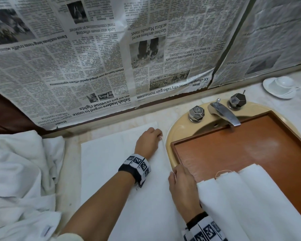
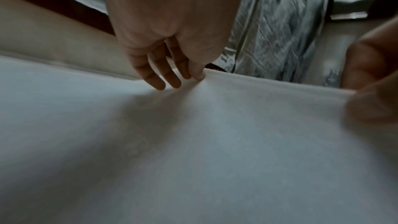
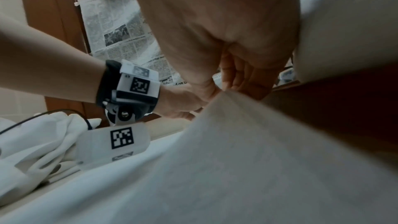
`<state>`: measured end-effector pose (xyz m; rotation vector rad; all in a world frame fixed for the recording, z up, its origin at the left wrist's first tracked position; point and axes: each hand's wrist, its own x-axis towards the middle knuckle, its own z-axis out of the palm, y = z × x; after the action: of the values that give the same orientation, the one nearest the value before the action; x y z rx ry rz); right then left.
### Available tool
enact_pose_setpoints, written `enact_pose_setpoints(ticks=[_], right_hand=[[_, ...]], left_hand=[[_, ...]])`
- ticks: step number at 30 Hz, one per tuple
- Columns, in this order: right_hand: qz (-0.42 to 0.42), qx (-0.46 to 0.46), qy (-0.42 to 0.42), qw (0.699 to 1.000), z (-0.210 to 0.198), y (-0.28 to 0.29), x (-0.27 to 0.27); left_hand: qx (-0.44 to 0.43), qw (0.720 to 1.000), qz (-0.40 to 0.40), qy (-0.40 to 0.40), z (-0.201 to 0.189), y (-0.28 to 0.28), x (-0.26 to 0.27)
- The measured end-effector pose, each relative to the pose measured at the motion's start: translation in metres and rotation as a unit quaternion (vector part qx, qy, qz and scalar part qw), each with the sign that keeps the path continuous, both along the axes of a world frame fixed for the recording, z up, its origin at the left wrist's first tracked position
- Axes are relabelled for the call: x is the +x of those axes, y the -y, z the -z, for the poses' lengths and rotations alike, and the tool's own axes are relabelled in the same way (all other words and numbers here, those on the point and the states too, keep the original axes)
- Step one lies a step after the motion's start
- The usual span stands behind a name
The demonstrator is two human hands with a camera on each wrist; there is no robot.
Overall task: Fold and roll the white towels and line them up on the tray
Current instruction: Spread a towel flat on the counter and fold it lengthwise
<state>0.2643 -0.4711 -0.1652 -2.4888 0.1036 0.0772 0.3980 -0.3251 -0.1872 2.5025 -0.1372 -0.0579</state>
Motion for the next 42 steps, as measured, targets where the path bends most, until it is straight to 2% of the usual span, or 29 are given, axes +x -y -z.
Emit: enact_pose_setpoints(ticks=[3,7,11,15,17,20,26,30,34,37,40,42], right_hand=[[-0.002,-0.012,0.001,1.000,-0.009,0.001,0.001],[-0.056,-0.018,0.022,0.998,-0.025,-0.021,-0.006],[-0.141,-0.018,0.025,0.990,-0.050,-0.067,-0.019],[-0.227,-0.028,0.005,0.974,-0.065,-0.134,-0.032],[-0.266,-0.049,0.005,0.963,-0.057,-0.167,-0.036],[-0.299,-0.084,-0.073,0.948,-0.033,-0.200,-0.041],[-0.296,-0.101,-0.119,0.942,-0.010,-0.222,-0.058],[-0.314,-0.067,-0.139,0.937,-0.005,-0.221,-0.058],[-0.342,0.030,-0.185,0.921,-0.005,-0.205,-0.052],[-0.343,0.082,-0.118,0.928,-0.004,-0.185,-0.042],[-0.337,-0.005,0.003,0.942,0.011,-0.167,-0.018],[-0.338,-0.072,0.040,0.938,0.021,-0.162,0.001]], left_hand=[[-0.052,0.997,-0.041,0.027,-0.004,-0.006,-0.008],[-0.109,0.986,-0.088,0.090,-0.014,-0.045,-0.034],[-0.141,0.970,-0.149,0.133,-0.029,-0.104,-0.071],[-0.115,0.956,-0.221,0.156,-0.029,-0.172,-0.110],[-0.097,0.955,-0.259,0.109,-0.015,-0.202,-0.127],[-0.091,0.950,-0.297,0.017,0.009,-0.226,-0.142],[-0.091,0.953,-0.288,-0.010,0.013,-0.234,-0.141],[-0.087,0.954,-0.284,-0.045,0.010,-0.235,-0.140],[-0.054,0.962,-0.254,-0.086,0.014,-0.236,-0.142],[0.008,0.967,-0.246,-0.070,0.019,-0.232,-0.156],[0.058,0.974,-0.218,-0.040,0.017,-0.210,-0.172],[0.086,0.975,-0.199,-0.048,0.017,-0.194,-0.178]])
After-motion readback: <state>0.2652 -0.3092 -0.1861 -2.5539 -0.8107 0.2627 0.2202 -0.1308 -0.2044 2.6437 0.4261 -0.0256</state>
